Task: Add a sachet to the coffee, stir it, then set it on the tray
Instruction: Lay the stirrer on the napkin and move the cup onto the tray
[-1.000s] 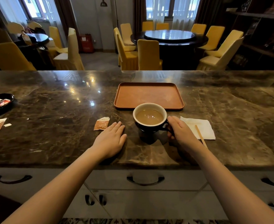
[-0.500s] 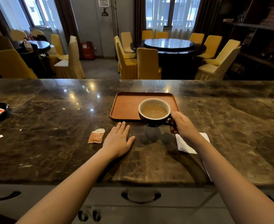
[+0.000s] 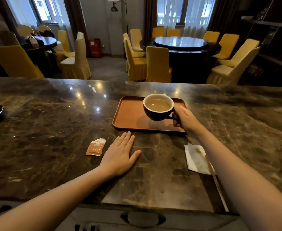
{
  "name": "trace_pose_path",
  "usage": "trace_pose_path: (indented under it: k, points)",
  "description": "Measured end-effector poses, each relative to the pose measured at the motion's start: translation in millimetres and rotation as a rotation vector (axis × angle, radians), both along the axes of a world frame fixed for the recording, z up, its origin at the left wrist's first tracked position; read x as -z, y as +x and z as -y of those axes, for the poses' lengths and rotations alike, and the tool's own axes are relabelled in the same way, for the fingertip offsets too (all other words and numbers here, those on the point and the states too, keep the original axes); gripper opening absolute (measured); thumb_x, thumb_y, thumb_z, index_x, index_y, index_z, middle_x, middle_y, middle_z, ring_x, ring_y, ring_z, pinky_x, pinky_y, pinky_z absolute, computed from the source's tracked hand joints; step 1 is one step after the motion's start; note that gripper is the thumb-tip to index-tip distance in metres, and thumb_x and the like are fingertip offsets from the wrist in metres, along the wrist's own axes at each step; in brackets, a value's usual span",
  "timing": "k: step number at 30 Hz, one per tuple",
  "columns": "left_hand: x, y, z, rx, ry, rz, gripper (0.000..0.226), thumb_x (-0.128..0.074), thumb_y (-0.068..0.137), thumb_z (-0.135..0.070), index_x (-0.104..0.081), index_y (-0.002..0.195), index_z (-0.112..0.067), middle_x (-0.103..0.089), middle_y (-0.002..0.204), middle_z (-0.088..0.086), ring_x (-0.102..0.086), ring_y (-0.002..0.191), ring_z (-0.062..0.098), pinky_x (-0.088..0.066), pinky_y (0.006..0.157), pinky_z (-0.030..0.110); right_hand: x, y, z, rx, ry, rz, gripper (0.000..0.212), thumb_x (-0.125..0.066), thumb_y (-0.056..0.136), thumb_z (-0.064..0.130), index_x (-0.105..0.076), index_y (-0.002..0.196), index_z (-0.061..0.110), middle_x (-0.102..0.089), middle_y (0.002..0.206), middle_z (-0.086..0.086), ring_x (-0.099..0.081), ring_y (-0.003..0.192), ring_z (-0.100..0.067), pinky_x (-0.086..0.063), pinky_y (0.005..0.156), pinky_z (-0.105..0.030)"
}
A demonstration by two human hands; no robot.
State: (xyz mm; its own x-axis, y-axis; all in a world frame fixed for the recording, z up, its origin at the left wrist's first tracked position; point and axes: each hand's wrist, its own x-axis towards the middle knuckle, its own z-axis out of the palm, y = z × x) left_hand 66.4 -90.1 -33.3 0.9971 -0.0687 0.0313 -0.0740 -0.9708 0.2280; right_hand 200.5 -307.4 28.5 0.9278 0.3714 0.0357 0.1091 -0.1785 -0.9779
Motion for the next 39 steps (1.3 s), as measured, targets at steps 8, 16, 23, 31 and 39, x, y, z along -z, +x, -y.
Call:
trace_pose_path:
  k: [8, 16, 23, 31, 39]
  points:
    - [1.9, 0.7, -2.1, 0.002, -0.015, 0.013, 0.075, -0.012, 0.083, -0.065, -0.004, 0.146, -0.023, 0.003, 0.157, -0.003, 0.012, 0.137, 0.003, 0.009, 0.112, 0.025, 13.2, 38.0, -15.2, -0.024, 0.020, -0.037, 0.030, -0.031, 0.098, 0.028, -0.050, 0.099, 0.004, -0.038, 0.064, -0.003, -0.036, 0.056, -0.014, -0.033, 0.047, -0.018]
    - [1.6, 0.1, -1.7, -0.003, -0.030, 0.023, 0.081, -0.005, 0.078, -0.069, -0.004, 0.146, -0.024, 0.003, 0.157, -0.003, 0.011, 0.140, 0.004, 0.007, 0.113, 0.025, 21.2, 52.1, -24.9, -0.040, 0.037, -0.106, 0.030, -0.033, 0.097, 0.034, -0.049, 0.100, 0.009, -0.039, 0.065, -0.003, -0.035, 0.051, -0.011, -0.030, 0.046, -0.022]
    - [2.9, -0.1, -1.2, -0.002, -0.026, 0.032, 0.080, -0.010, 0.081, -0.070, -0.004, 0.146, -0.023, 0.002, 0.157, -0.002, 0.013, 0.139, 0.003, 0.009, 0.112, 0.024, 23.9, 54.8, -28.7, -0.094, 0.005, -0.091, 0.029, -0.035, 0.096, 0.036, -0.044, 0.084, 0.012, -0.039, 0.063, 0.000, -0.035, 0.051, -0.010, -0.030, 0.049, -0.023]
    - [0.8, -0.7, -1.0, 0.001, -0.033, 0.031, 0.075, -0.012, 0.083, -0.063, -0.004, 0.146, -0.024, 0.003, 0.157, -0.003, 0.013, 0.139, 0.004, 0.010, 0.112, 0.024, 21.3, 55.6, -30.1, -0.051, -0.020, -0.109, 0.028, -0.032, 0.097, 0.033, -0.046, 0.080, 0.014, -0.042, 0.067, -0.001, -0.036, 0.053, -0.011, -0.032, 0.051, -0.024]
    - [-1.8, -1.2, -0.1, -0.001, -0.038, 0.027, 0.073, -0.019, 0.086, -0.062, -0.003, 0.146, -0.025, 0.004, 0.157, -0.004, 0.012, 0.140, 0.004, 0.010, 0.111, 0.023, 14.6, 56.6, -25.7, 0.052, -0.261, 0.134, 0.015, -0.046, 0.093, 0.026, -0.053, 0.095, 0.013, -0.059, 0.088, -0.003, -0.057, 0.068, -0.016, -0.047, 0.048, -0.016]
